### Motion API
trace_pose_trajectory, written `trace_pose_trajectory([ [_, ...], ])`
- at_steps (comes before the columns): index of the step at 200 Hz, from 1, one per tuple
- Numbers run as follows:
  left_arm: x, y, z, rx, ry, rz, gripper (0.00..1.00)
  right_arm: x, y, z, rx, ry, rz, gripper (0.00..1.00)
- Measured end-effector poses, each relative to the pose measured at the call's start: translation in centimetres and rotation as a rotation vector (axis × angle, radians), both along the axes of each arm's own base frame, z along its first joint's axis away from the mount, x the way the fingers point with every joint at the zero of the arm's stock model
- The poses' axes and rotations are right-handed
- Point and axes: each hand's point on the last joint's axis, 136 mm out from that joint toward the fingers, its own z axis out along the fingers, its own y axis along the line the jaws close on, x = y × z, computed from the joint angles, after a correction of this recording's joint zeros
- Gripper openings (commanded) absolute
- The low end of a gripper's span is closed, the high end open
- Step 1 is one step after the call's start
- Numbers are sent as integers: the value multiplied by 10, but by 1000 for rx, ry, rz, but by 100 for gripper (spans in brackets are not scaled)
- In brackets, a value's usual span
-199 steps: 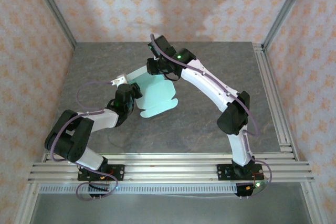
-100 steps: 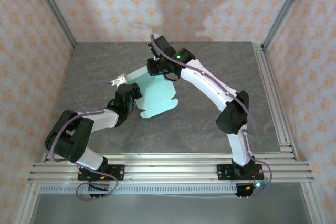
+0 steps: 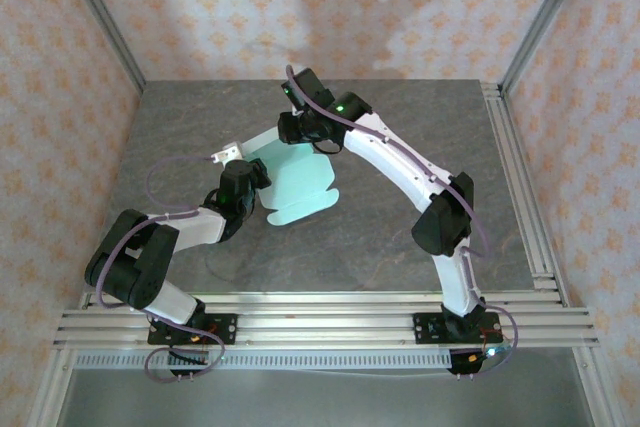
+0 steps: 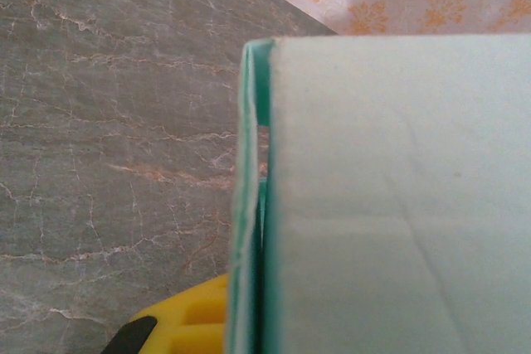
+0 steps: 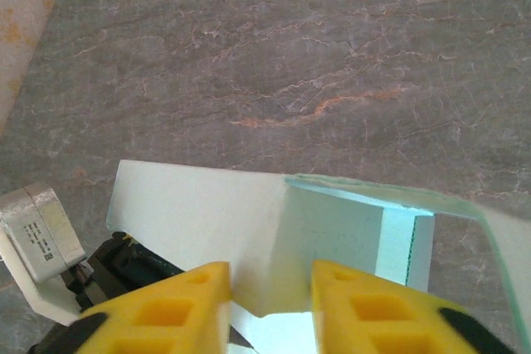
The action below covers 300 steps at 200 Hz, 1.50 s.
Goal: Fold the paper box
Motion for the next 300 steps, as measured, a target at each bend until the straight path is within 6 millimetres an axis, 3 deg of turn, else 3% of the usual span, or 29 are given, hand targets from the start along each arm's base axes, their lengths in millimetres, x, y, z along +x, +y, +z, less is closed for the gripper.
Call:
trace_pose_trajectory([
  [30,0,0,0,1,1,0,0,-4,-3,-2,-4,-17,19,49],
  [60,-1,0,-2,9,7,-3,0,-19,-25,3,0,-64,29,49],
  [87,-2,0,-2,23,12,-9,0,-22,-61,32,72,-157,-19,50],
  [109,-3,0,0,35,14,-20,0,-8,-102,60,150,-233,-91,51],
  [129,-4,-3,1,43,12,-46,0,6,-132,72,190,-272,-123,51],
  [171,-6,-20,10,42,-5,-151,0,17,-157,54,193,-251,-60,49],
  [201,-4,-34,19,24,-25,-227,0,17,-158,47,198,-246,20,48],
  [228,-2,-43,29,15,-46,-271,0,13,-140,37,227,-219,129,45],
  [266,-1,-48,32,3,-52,-297,0,10,-120,7,254,-135,220,43],
  [300,-1,-46,31,-4,-39,-288,0,-3,-98,4,273,-119,293,43],
])
